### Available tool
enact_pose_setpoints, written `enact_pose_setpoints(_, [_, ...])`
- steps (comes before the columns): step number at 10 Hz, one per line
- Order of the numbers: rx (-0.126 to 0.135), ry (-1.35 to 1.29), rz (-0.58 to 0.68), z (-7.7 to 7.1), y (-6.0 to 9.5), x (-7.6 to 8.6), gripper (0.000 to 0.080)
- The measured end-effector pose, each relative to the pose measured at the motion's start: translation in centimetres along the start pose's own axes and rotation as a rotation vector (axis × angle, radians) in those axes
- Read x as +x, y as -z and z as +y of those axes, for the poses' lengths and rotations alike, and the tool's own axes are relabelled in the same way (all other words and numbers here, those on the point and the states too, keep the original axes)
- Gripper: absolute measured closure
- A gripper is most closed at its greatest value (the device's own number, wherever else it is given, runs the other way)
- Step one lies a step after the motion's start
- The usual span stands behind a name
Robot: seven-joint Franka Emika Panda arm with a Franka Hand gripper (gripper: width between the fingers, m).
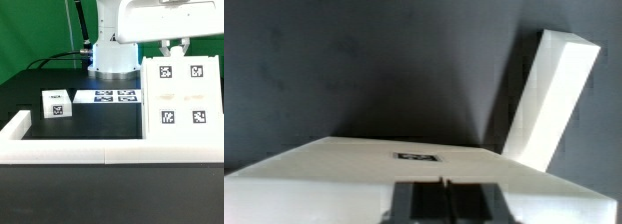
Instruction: Assemble cabinet
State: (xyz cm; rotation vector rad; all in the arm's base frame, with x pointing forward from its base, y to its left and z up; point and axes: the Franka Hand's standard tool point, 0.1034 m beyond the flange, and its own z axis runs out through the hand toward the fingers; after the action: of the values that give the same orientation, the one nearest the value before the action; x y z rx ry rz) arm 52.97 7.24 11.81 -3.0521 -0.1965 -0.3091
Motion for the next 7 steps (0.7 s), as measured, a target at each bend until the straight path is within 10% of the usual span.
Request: enact_pose_setpoints(7, [0.017, -0.001, -0.037, -0.3, 1.3, 2.2, 0.0798])
